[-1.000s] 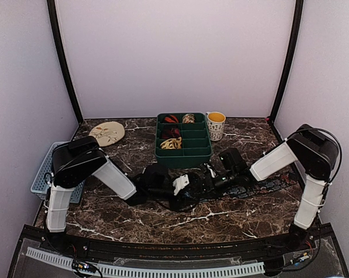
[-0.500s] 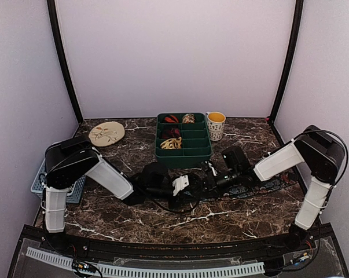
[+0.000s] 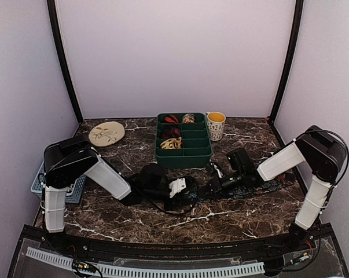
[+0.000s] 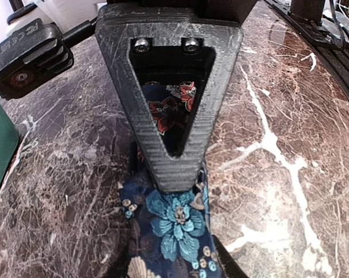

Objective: Roll the ties
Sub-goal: Roll the tie at the center of the board.

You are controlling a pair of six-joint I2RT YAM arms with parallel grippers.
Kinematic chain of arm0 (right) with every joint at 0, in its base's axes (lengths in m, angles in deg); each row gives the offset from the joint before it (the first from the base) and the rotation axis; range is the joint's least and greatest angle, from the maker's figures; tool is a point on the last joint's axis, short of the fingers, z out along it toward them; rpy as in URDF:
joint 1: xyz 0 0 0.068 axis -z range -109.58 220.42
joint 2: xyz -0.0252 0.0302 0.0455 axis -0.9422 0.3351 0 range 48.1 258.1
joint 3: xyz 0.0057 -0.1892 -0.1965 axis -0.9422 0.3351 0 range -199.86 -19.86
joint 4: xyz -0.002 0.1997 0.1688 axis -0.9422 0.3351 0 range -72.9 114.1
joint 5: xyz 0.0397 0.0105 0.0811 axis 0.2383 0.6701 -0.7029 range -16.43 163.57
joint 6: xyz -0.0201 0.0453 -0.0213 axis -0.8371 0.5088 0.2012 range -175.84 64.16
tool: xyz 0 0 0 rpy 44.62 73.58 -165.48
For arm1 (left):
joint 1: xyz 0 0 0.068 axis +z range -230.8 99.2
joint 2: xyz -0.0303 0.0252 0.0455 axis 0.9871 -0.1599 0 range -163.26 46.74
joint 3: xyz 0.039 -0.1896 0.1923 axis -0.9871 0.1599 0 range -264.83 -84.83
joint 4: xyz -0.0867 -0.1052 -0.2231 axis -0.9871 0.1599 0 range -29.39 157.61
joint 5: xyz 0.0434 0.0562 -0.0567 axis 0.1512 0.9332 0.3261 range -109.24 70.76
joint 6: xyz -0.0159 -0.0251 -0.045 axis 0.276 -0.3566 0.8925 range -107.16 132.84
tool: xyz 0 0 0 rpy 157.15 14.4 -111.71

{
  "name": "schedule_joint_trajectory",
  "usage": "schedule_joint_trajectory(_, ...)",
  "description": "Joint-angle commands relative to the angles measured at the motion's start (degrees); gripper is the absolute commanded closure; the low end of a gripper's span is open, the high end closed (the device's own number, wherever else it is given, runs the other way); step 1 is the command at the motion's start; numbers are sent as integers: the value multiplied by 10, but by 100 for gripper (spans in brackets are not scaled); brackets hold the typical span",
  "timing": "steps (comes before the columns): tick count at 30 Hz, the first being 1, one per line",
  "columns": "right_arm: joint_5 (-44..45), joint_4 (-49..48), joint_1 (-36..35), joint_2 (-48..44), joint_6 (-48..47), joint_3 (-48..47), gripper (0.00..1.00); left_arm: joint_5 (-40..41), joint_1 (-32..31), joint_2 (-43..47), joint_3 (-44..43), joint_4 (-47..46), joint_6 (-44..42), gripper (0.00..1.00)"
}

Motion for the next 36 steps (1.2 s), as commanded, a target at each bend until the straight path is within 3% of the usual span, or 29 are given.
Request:
schedule_joint_trajectory(1, 61, 66, 18, 19, -30, 12, 100, 2, 11, 5, 31, 51, 7, 57)
schedule_joint_trajectory(3, 69, 73, 18, 29, -40, 10, 100, -4, 11, 11, 52, 2, 27, 46)
schedule_joint_trajectory(6, 74, 75, 18, 46, -49, 15, 100, -12, 14, 9, 76, -80, 64, 38)
schedule_joint_trajectory(15, 99, 89, 18, 65, -68, 18, 100, -48, 12, -51, 62, -214, 127, 37)
schedule_joint_trajectory(26, 93, 81, 14, 64, -61, 17, 100, -55, -8, -115, -20, -223, 143, 36)
schedule_joint_trajectory(28, 89, 77, 15, 61, -59, 17, 100, -46, -9, -116, -25, -204, 132, 43)
schedule_joint_trajectory(30, 83, 74, 15, 53, -57, 16, 100, -36, -9, -106, -25, -167, 109, 60)
schedule_joint_trajectory(32, 76, 75, 15, 38, -58, 15, 100, -21, -9, -86, -19, -114, 85, 69)
schedule_joint_trajectory(36, 73, 114, 18, -25, -72, 2, 79, 7, -9, -41, -3, 2, 28, 76)
